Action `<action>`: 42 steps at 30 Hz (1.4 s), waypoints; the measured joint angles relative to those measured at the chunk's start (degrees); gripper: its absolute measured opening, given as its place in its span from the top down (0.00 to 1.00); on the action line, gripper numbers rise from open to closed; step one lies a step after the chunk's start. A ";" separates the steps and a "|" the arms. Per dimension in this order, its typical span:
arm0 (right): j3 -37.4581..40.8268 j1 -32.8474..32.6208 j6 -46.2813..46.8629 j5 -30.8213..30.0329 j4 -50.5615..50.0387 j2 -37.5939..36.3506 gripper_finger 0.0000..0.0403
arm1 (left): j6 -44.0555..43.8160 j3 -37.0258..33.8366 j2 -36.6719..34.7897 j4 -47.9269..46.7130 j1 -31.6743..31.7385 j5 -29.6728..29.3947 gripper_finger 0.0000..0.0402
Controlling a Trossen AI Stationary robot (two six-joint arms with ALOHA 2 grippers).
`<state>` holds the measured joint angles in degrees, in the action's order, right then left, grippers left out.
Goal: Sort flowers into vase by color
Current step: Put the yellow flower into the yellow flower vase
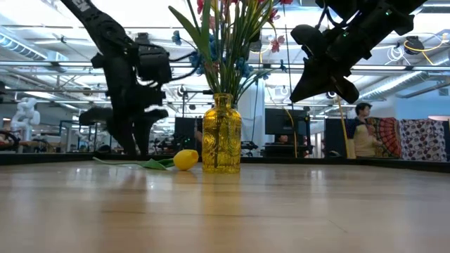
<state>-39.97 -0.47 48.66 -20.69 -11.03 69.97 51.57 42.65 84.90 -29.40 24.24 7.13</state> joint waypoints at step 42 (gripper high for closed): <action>0.00 -4.90 -9.94 2.99 -0.44 0.00 1.00 | -47.30 -8.62 -48.01 41.07 -6.44 3.65 1.00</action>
<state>-39.97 -5.37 38.72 -17.69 -11.46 69.97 4.28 34.03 36.90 11.67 17.81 10.79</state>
